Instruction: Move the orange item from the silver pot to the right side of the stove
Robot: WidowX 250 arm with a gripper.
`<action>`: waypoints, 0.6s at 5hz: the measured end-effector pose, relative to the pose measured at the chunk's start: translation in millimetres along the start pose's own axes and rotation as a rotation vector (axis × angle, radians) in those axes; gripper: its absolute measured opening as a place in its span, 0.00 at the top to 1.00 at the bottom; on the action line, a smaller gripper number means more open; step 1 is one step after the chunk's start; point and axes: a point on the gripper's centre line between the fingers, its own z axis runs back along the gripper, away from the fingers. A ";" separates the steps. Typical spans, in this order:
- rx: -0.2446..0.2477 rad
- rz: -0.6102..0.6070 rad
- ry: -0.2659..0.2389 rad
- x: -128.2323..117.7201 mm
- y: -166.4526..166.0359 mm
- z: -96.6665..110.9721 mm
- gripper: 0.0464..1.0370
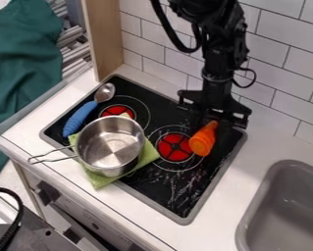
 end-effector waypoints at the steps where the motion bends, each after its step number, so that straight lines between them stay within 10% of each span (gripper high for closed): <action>1: -0.006 -0.060 0.024 1.5 -1.2 -11.6 0.57; 3: 0.002 -0.120 0.037 -2.9 -10.6 -18.1 0.57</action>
